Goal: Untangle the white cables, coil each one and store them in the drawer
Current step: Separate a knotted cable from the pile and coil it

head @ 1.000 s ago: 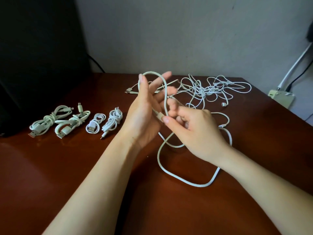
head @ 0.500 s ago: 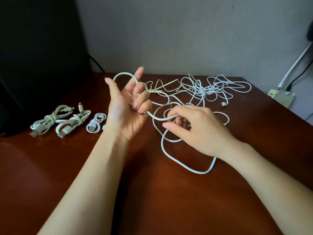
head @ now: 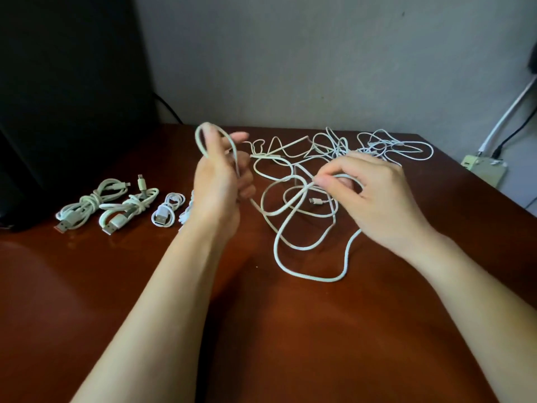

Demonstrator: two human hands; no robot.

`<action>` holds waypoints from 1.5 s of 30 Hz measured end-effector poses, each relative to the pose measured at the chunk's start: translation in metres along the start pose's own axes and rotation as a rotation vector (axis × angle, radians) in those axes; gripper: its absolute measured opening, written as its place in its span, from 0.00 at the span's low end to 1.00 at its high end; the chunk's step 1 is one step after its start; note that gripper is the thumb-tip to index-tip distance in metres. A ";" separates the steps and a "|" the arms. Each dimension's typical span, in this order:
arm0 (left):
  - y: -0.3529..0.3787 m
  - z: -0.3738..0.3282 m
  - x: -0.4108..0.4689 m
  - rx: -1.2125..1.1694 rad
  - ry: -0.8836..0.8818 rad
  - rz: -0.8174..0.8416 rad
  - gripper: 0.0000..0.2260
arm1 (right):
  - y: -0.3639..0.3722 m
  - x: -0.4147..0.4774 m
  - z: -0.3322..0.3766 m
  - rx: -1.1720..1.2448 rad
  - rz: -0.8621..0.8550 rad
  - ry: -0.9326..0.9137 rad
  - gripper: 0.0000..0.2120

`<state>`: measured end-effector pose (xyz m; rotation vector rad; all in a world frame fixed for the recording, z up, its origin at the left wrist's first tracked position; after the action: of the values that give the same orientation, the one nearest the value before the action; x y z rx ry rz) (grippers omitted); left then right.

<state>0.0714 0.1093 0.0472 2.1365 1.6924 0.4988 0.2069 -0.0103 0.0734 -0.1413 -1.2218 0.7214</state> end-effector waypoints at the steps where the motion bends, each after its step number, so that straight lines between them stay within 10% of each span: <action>1: 0.002 0.002 -0.002 0.083 0.026 0.012 0.22 | -0.001 -0.001 0.004 -0.002 -0.038 -0.055 0.10; 8: 0.023 0.010 -0.019 0.311 -0.028 0.374 0.24 | -0.006 -0.009 0.038 0.022 -0.194 -0.342 0.10; 20: 0.038 0.027 -0.064 0.350 -0.288 1.116 0.29 | -0.024 -0.007 0.035 -0.005 -0.451 -0.262 0.08; 30: 0.038 0.038 -0.067 0.396 -0.433 1.150 0.24 | -0.027 -0.003 0.020 -0.037 -0.515 -0.172 0.05; 41: 0.035 0.041 -0.061 0.215 -0.635 1.062 0.19 | 0.007 -0.003 0.001 0.331 0.063 0.275 0.10; 45: 0.035 0.044 -0.065 0.268 -0.651 1.077 0.14 | 0.005 -0.004 0.010 0.289 -0.013 0.164 0.06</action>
<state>0.1087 0.0358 0.0237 2.8350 0.1899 -0.2040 0.1954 -0.0110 0.0718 0.0462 -0.9504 0.8497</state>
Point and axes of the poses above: each hand's wrist, its own x-axis towards the middle knuckle, its own y-axis out of the palm, z = x × y, the point moved 5 cm from there along x, towards the middle knuckle, and after that the axes turned 9 degrees about -z, right-handed, at the moved point
